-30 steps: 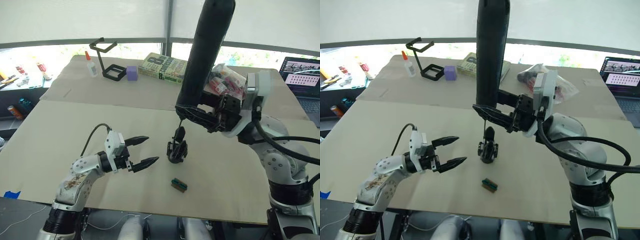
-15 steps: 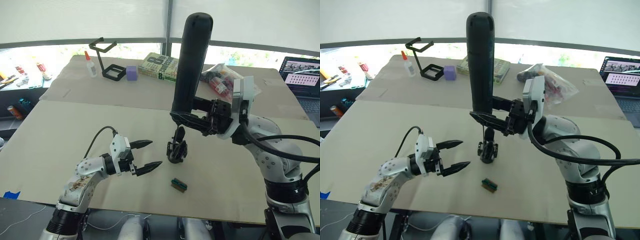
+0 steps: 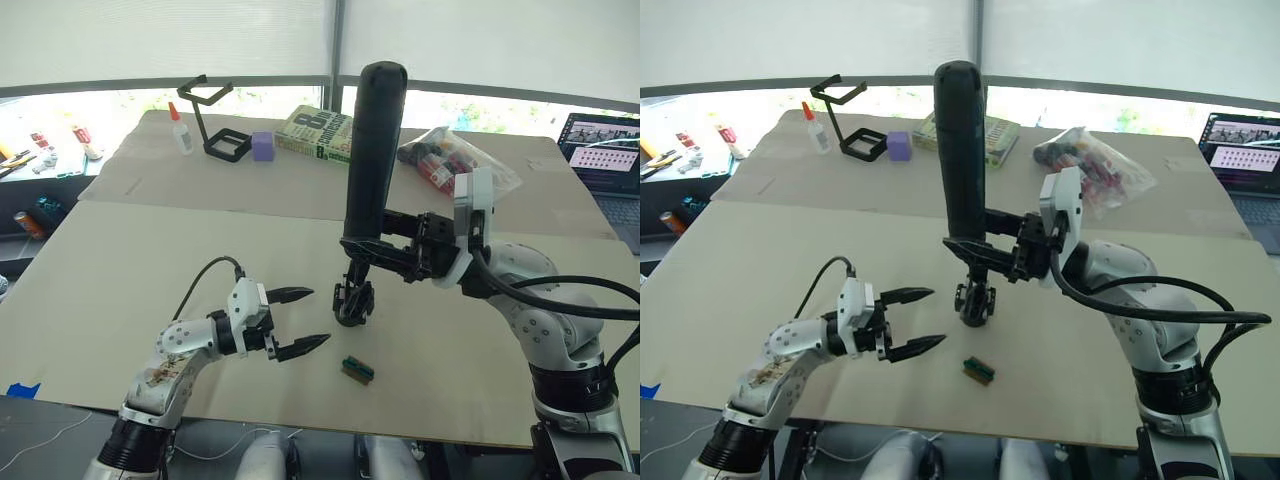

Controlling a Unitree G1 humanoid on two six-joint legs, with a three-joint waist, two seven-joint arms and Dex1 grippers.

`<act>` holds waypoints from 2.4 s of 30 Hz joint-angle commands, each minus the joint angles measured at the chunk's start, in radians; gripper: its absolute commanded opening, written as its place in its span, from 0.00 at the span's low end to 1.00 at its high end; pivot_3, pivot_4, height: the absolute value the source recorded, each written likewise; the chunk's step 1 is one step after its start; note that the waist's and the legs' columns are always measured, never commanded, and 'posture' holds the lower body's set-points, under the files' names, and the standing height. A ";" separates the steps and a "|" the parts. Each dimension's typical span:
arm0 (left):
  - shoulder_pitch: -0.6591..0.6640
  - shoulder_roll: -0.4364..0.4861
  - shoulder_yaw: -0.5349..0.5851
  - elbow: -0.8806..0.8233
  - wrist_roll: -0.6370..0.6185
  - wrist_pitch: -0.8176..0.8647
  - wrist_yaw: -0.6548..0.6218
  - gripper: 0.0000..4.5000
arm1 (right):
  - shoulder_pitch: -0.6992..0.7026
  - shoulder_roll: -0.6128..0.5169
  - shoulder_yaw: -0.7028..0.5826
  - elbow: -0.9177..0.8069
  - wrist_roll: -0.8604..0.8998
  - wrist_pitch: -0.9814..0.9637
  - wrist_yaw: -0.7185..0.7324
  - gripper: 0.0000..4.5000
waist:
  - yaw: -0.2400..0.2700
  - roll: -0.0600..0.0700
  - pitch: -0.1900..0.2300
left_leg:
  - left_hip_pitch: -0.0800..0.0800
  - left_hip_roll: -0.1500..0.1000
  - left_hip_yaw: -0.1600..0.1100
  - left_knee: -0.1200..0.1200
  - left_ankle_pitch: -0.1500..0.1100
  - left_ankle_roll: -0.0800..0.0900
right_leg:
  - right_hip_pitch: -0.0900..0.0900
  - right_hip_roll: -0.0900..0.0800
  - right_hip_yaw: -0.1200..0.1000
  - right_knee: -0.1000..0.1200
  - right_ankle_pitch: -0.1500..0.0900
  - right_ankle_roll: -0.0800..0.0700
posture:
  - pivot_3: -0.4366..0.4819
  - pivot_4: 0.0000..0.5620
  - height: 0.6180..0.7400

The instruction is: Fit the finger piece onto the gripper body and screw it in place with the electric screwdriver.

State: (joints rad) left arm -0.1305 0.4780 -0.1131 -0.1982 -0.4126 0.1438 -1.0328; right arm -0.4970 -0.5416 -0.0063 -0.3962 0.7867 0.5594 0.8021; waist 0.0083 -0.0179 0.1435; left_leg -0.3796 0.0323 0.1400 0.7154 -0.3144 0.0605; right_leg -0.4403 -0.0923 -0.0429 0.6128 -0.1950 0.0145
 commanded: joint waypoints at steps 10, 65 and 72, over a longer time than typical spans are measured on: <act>0.017 0.000 0.000 0.008 0.014 -0.053 -0.018 1.00 | -0.007 0.027 -0.012 -0.044 -0.009 -0.014 -0.011 0.43 | 0.000 0.000 0.000 | 0.000 0.000 0.000 0.000 0.000 0.000 | 0.000 0.000 0.000 0.000 0.000 0.000 | 0.48 0.27 1.00; 0.056 -0.011 -0.010 0.034 0.033 -0.093 -0.010 1.00 | -0.008 0.043 0.012 -0.038 -0.009 -0.003 -0.009 0.43 | -0.001 0.000 0.000 | 0.000 0.000 0.000 0.000 0.000 0.000 | 0.000 0.000 0.000 0.000 0.000 0.000 | 0.48 0.27 1.00; 0.051 -0.012 -0.011 0.038 0.034 -0.092 -0.008 1.00 | -0.002 0.034 0.026 -0.034 -0.037 -0.015 0.006 0.43 | -0.002 0.000 0.000 | 0.000 0.000 0.000 0.000 0.000 0.000 | 0.000 0.000 0.000 0.000 0.000 0.000 | 0.48 0.27 1.00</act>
State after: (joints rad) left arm -0.0763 0.4688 -0.1256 -0.1564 -0.3774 0.0683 -1.0408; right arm -0.4917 -0.5030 0.0296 -0.3974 0.7484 0.5652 0.7963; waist 0.0067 -0.0178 0.1435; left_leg -0.3798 0.0325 0.1399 0.7153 -0.3145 0.0607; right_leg -0.4406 -0.0925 -0.0431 0.6127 -0.1949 0.0144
